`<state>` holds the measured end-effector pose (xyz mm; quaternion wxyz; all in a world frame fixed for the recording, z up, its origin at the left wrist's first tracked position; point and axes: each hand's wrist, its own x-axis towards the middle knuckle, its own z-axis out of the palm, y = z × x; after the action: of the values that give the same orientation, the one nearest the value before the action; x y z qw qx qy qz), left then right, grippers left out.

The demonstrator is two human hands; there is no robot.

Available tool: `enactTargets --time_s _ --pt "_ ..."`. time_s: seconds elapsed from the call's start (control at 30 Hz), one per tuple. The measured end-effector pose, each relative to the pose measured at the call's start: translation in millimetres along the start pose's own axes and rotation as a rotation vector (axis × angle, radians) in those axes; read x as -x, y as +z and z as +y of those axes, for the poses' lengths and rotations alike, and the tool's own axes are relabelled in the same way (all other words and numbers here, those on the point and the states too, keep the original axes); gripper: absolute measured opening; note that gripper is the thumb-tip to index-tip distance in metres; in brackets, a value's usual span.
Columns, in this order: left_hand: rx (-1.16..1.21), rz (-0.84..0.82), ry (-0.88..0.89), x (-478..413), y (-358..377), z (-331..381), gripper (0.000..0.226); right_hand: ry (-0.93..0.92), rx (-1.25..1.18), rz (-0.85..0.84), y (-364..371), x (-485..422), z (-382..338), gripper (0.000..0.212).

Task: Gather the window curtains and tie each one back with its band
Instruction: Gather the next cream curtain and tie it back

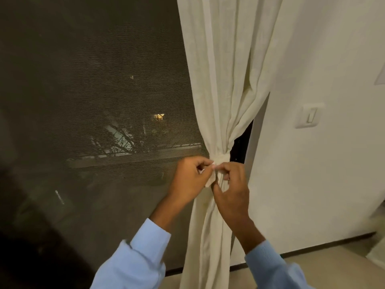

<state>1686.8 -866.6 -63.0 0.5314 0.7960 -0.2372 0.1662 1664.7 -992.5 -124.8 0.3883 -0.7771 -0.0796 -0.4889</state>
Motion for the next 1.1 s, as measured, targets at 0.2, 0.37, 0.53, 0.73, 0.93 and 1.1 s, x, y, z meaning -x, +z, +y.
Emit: enactTargets --time_s 0.2,0.37,0.53,0.73,0.93,1.1 --pt "-0.046 -0.178 0.077 -5.2 -11.5 -0.4 0.03 0.051 -0.185 -0.034 -3.4 -0.9 3.3 0.027" --pt "-0.248 -0.147 0.353 -16.8 -15.5 -2.6 0.023 0.09 -0.195 -0.084 -4.9 -5.0 3.7 0.028" --pt "-0.487 -0.191 0.361 -24.1 -15.6 -3.6 0.024 0.131 -0.235 -0.115 -8.4 -5.6 -1.9 0.022" --pt "-0.56 -0.233 0.34 -30.7 -17.8 1.2 0.019 0.124 -0.248 -0.064 -11.7 -10.8 -2.2 0.026" --pt "-0.553 -0.276 0.354 -32.8 -18.1 4.4 0.016 -0.169 -0.182 -0.076 -19.3 -36.8 -7.9 0.024" --pt "-0.502 -0.309 0.281 -27.6 -21.2 2.0 0.034 -0.322 0.037 -0.158 -25.7 -64.6 -10.5 0.021"
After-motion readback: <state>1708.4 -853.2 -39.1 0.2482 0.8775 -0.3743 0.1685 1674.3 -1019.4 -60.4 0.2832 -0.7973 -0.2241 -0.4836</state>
